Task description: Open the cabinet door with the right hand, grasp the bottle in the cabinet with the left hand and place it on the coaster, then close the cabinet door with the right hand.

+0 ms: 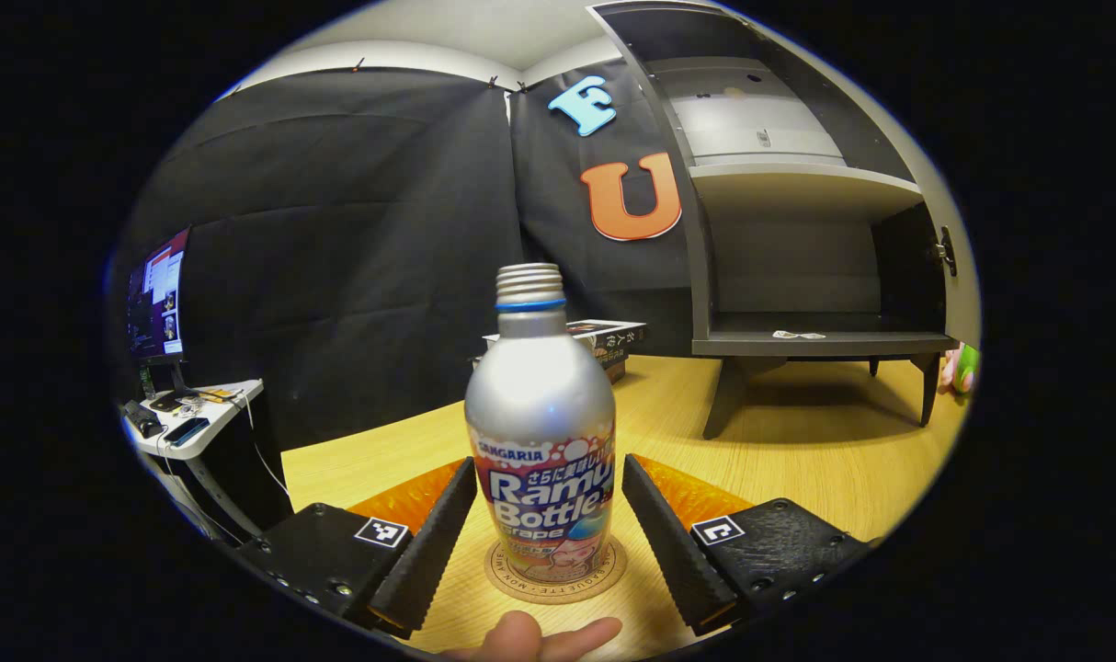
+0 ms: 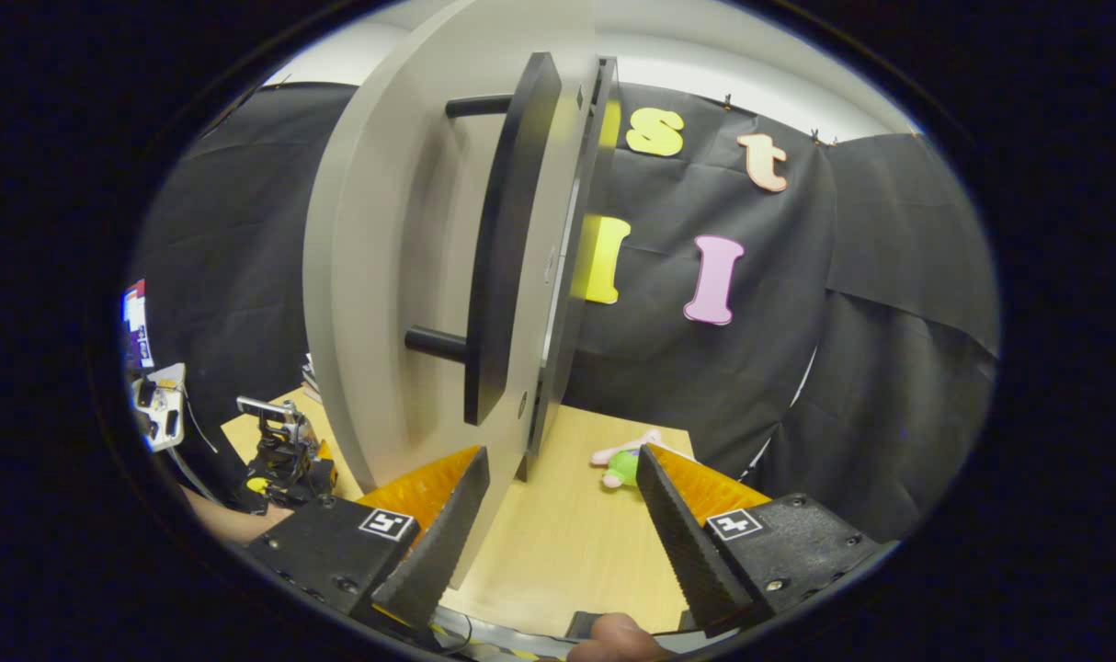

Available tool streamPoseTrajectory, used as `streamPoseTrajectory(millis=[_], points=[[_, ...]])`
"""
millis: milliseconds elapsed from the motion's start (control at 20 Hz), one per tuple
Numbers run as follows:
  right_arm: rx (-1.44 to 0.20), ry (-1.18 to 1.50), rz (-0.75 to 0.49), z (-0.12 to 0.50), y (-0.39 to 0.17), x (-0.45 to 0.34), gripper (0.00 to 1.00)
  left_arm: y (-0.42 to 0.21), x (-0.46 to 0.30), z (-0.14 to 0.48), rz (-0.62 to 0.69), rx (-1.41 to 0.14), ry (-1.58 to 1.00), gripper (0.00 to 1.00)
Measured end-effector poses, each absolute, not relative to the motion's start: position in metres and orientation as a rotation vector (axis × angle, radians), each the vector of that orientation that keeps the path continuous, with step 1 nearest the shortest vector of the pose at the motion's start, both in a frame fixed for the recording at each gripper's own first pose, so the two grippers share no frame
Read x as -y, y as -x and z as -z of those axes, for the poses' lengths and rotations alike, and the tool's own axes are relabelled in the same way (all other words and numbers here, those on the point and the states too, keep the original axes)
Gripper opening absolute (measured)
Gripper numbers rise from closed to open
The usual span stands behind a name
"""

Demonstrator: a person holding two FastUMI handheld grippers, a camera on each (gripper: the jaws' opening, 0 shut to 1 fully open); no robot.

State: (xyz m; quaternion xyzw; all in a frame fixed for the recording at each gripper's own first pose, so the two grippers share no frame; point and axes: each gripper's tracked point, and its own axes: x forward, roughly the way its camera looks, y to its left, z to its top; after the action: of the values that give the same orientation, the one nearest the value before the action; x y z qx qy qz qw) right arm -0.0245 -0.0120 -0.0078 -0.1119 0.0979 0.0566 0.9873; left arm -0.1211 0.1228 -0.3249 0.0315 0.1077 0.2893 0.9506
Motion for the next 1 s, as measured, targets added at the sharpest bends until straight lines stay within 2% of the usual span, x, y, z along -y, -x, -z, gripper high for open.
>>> streamPoseTrajectory(millis=[200,550,700,750,800,1000], points=[[-0.225,0.227,-0.118,0.018,0.024,0.014,1.0,0.132,-0.129,0.315,-0.613,-0.215,-0.116,0.96],[-0.256,0.2,-0.142,0.032,0.025,0.012,1.0,0.164,-0.082,0.252,-0.483,-0.152,-0.225,0.96],[-0.26,0.165,-0.145,0.037,0.025,0.012,1.0,0.184,-0.063,0.213,-0.442,-0.131,-0.213,0.96],[-0.258,0.162,-0.143,0.038,0.027,0.012,0.99,0.19,-0.059,0.196,-0.439,-0.124,-0.198,1.0],[-0.246,0.162,-0.142,0.037,0.029,0.013,0.99,0.195,-0.057,0.177,-0.436,-0.117,-0.179,0.96],[-0.189,0.138,-0.153,0.035,0.036,0.008,1.0,0.208,-0.043,0.097,-0.399,-0.103,-0.07,0.96]])
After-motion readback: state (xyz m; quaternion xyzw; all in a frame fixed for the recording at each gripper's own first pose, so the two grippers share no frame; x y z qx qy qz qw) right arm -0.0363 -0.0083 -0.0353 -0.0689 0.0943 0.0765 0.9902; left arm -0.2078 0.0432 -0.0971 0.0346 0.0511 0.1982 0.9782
